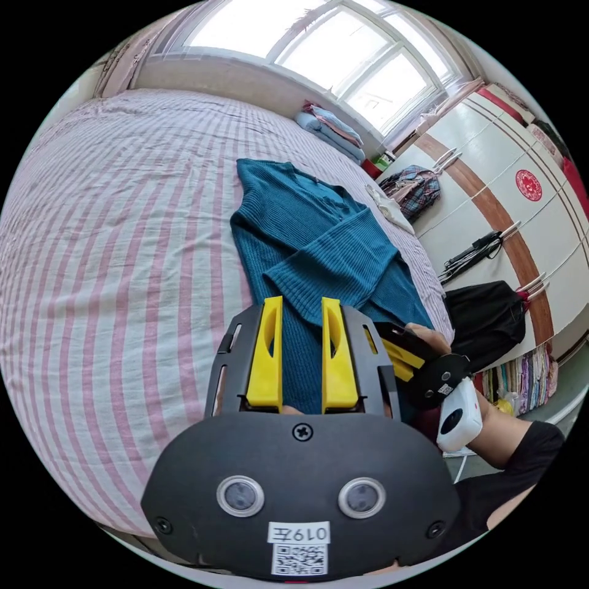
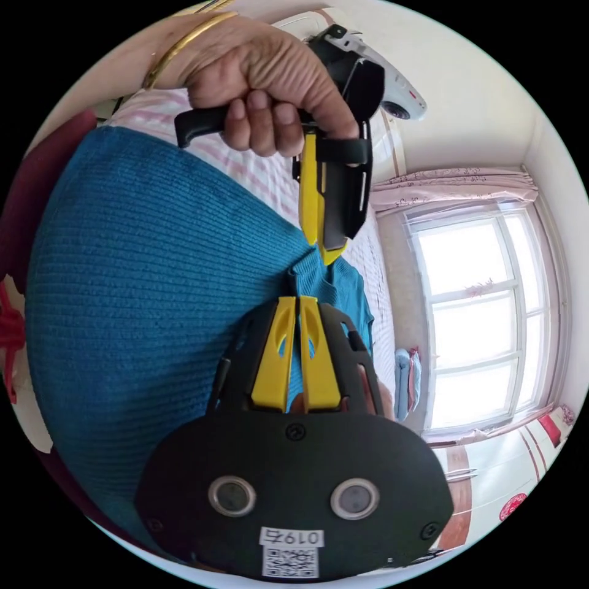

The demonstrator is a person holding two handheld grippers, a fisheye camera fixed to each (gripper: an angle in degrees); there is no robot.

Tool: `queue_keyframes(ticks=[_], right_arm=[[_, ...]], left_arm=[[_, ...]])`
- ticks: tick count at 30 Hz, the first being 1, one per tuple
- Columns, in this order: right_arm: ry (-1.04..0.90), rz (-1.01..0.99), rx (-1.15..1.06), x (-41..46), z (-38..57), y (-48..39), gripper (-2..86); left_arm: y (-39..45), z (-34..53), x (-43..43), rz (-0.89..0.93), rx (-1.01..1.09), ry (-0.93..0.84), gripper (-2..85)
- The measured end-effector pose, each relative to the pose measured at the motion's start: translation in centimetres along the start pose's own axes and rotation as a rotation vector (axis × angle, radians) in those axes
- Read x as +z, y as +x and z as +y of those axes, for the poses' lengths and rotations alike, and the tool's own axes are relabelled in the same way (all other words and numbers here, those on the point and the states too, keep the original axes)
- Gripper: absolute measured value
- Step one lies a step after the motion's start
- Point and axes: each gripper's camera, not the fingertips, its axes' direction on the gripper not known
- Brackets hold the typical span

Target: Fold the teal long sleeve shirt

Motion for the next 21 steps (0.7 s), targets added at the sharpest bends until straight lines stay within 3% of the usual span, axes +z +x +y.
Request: queue_keyframes(ticks=[6,14,21], right_arm=[[0.059,-0.093,0.156,-1.0,2.1,0.7,-0.3],[0.058,-0.056,0.131,0.9,4.2,-1.8,-0.4],[0.074,-0.073,0.14,2.7,5.9,-3.8,-0.4]], left_arm=[[0.5,-0.4,1.0,-0.035,-0.012,-0.023,7.6],[2.0,-0.4,0.1,-0.127,0.011,0.111,4.0],[3.0,-1.1,2.1,-0.107,0.039,0.048,2.0]])
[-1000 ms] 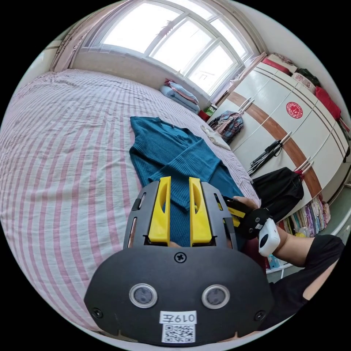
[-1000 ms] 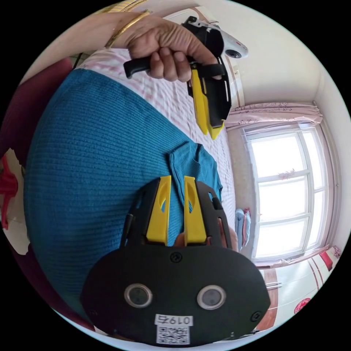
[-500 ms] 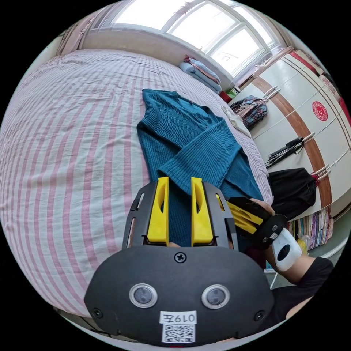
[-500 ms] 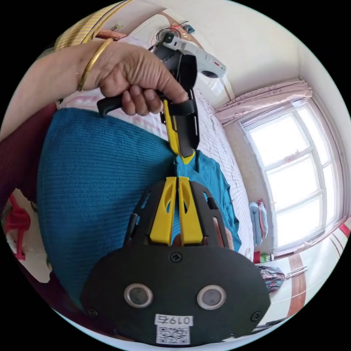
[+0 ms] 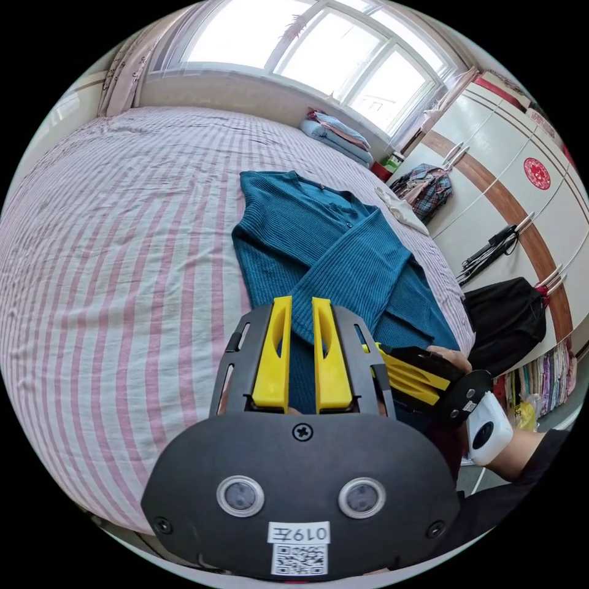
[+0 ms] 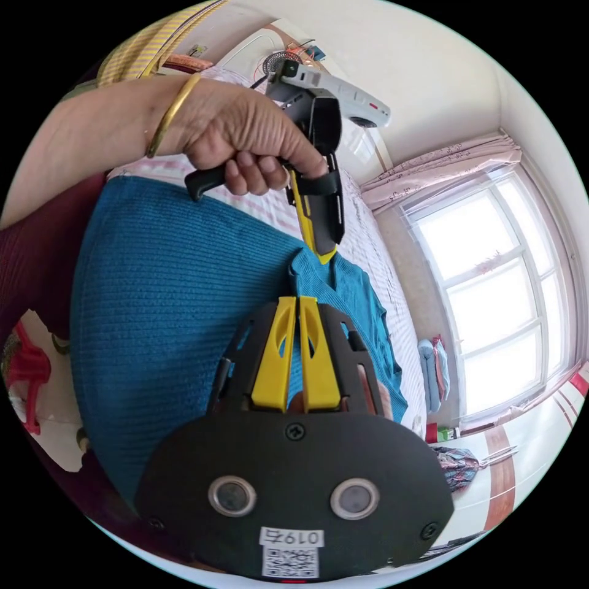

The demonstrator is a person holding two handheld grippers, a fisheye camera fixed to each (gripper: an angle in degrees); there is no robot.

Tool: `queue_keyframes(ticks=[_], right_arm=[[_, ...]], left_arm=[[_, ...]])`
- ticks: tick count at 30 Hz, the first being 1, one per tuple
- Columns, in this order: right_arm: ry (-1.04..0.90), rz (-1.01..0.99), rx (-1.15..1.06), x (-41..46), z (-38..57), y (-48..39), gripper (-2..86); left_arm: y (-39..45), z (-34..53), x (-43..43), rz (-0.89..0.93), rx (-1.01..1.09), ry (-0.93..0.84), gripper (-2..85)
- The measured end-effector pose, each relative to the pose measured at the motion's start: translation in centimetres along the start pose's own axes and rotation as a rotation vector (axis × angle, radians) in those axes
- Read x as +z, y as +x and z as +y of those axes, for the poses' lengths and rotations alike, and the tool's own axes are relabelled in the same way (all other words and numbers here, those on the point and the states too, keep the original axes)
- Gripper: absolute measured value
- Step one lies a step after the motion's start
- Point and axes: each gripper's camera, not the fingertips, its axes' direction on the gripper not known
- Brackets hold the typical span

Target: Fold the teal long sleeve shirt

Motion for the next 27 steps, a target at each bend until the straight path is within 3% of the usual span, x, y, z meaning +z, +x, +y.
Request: queue_keyframes(ticks=[12,20,23,27], right_arm=[[-0.043,0.035,-0.007,5.6,3.6,-3.8,3.2],[-0.041,0.107,0.016,6.1,9.3,-5.4,6.3],[-0.111,0.211,0.177,7.5,14.5,-1.6,6.0],[-0.388,0.306,0.336,15.1,25.0,4.7,7.2]], left_arm=[[3.1,-1.1,3.5,-0.064,0.079,-0.121,1.0],[4.4,-1.4,3.9,-0.065,0.084,-0.083,0.8],[5.5,-1.4,3.2,0.011,0.12,0.014,0.7],[7.2,-1.5,4.2,0.101,0.177,0.021,0.7]])
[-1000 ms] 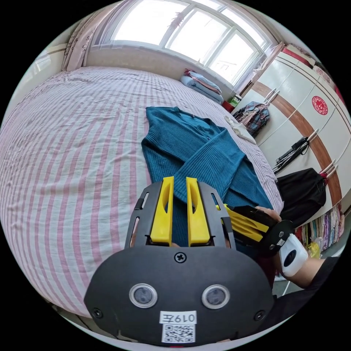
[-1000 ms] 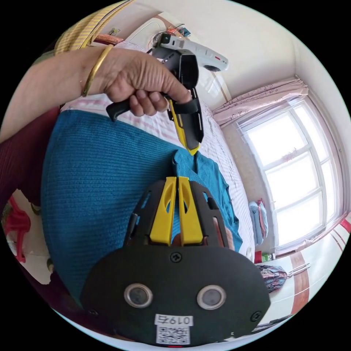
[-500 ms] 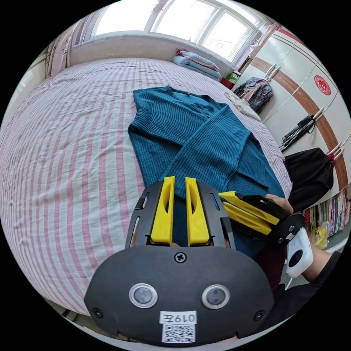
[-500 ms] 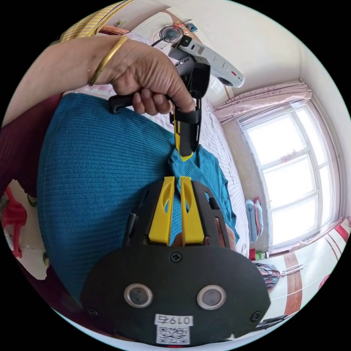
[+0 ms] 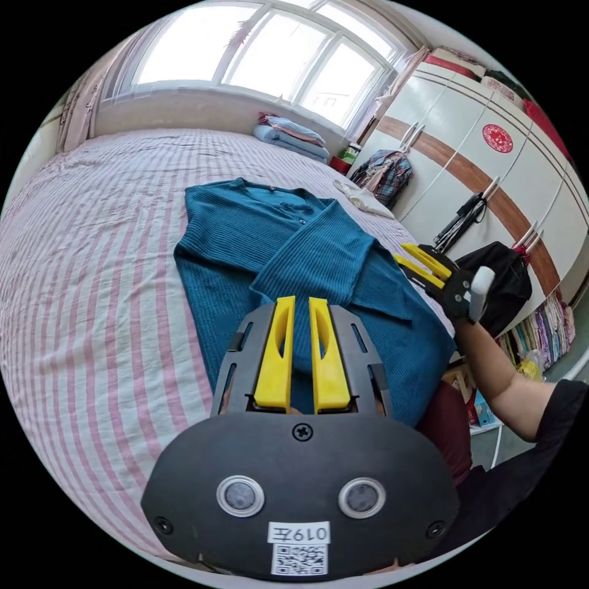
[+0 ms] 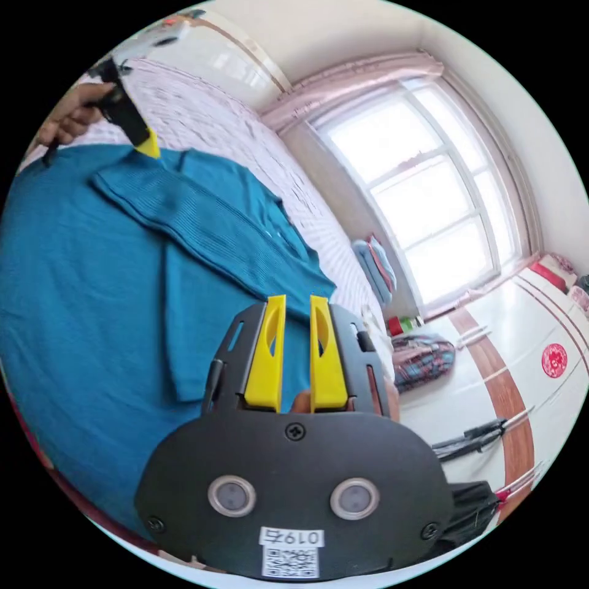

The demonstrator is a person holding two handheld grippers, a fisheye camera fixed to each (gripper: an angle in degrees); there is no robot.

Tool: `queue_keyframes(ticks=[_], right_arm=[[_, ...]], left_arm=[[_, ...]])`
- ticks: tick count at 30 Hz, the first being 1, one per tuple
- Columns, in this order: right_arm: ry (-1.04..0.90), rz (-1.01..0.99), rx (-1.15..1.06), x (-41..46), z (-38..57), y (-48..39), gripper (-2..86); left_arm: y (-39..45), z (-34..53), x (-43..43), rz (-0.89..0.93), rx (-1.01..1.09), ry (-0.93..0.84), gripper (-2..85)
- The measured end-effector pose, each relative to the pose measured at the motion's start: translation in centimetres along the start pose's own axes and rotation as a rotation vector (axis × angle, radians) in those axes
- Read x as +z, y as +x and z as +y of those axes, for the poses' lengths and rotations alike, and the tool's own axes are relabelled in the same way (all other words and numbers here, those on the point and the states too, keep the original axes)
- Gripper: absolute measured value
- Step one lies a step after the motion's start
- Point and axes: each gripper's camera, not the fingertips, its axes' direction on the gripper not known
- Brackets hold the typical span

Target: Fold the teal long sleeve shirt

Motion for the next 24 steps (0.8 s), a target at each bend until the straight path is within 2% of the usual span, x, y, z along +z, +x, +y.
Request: queue_keyframes(ticks=[4,10,17,20,24], right_arm=[[-0.147,0.057,-0.044,9.4,2.3,0.9,8.1],[-0.193,0.013,-0.119,18.2,3.4,-2.4,8.3],[-0.209,-0.06,0.002,26.0,6.3,-3.4,4.1],[-0.242,-0.05,0.024,29.7,8.5,-4.4,1.5],[-0.234,-0.072,0.034,34.0,11.8,-6.6,1.2]], left_arm=[[1.5,-0.5,1.7,-0.023,0.046,-0.05,0.7],[2.1,-0.9,2.6,0.019,0.053,-0.044,0.7],[1.7,-1.3,4.4,0.108,0.013,-0.099,0.7],[1.7,-1.5,5.8,0.121,-0.007,-0.172,0.7],[2.2,-1.7,6.2,0.101,-0.001,-0.181,0.7]])
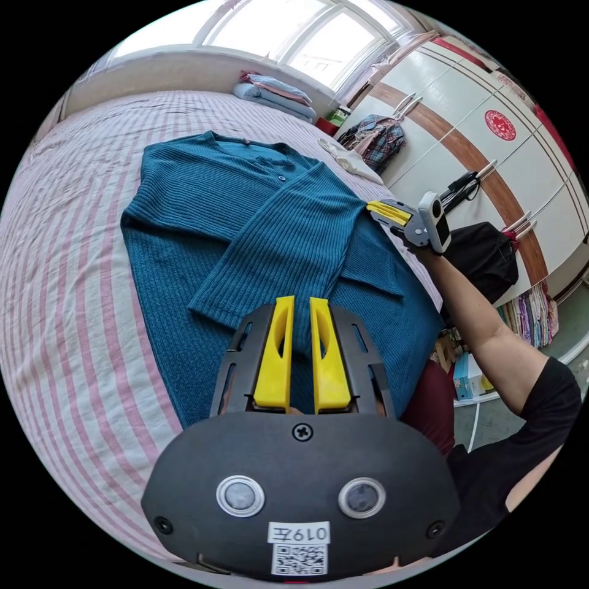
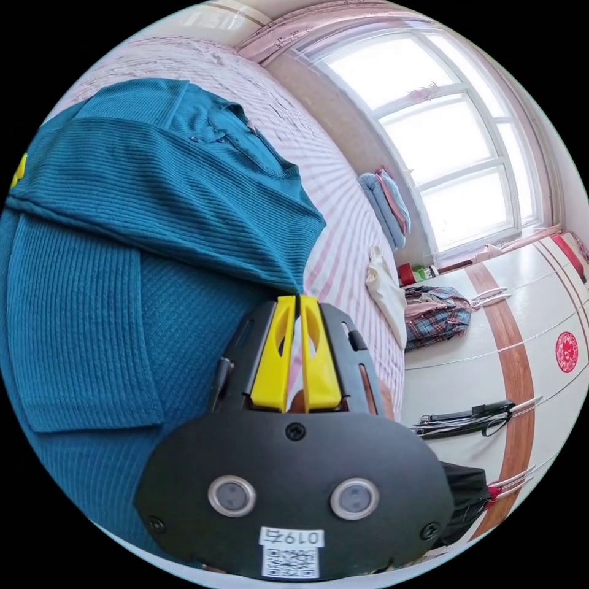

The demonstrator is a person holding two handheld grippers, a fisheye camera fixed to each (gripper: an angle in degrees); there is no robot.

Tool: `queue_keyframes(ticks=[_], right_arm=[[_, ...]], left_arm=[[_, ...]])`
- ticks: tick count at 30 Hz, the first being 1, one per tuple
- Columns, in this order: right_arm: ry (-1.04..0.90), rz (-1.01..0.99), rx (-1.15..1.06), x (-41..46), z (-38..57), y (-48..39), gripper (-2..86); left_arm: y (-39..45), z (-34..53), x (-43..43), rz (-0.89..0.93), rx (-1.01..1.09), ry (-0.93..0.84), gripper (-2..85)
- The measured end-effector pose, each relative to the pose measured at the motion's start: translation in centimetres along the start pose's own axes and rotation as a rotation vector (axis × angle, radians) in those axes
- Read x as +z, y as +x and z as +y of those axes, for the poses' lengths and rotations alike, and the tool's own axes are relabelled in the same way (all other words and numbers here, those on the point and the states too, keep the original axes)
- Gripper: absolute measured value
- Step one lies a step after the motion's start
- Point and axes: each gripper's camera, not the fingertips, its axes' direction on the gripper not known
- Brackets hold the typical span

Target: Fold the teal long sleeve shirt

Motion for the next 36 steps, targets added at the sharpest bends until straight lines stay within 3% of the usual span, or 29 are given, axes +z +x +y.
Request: queue_keyframes(ticks=[8,14,18,22,28,36], right_arm=[[0.016,-0.046,-0.006,9.2,4.5,-2.0,5.1],[0.138,-0.19,0.149,15.1,10.4,1.0,3.0],[0.218,-0.466,0.48,23.8,12.1,7.9,0.8],[0.268,-0.89,0.841,37.7,12.5,14.2,6.9],[0.065,-1.143,1.015,56.9,12.3,14.5,7.8],[-0.023,-1.299,1.032,70.3,13.9,10.7,7.5]], left_arm=[[-0.2,-0.2,0.7,0.044,-0.033,-0.004,0.8],[1.0,-0.2,0.8,0.022,0.015,0.0,0.8],[3.1,0.1,0.1,-0.002,0.111,0.058,0.9],[4.8,0.7,-1.0,-0.048,0.177,0.152,1.0],[3.7,0.9,0.3,-0.058,0.11,0.071,1.0],[3.3,1.4,0.4,-0.044,0.089,0.082,1.1]])
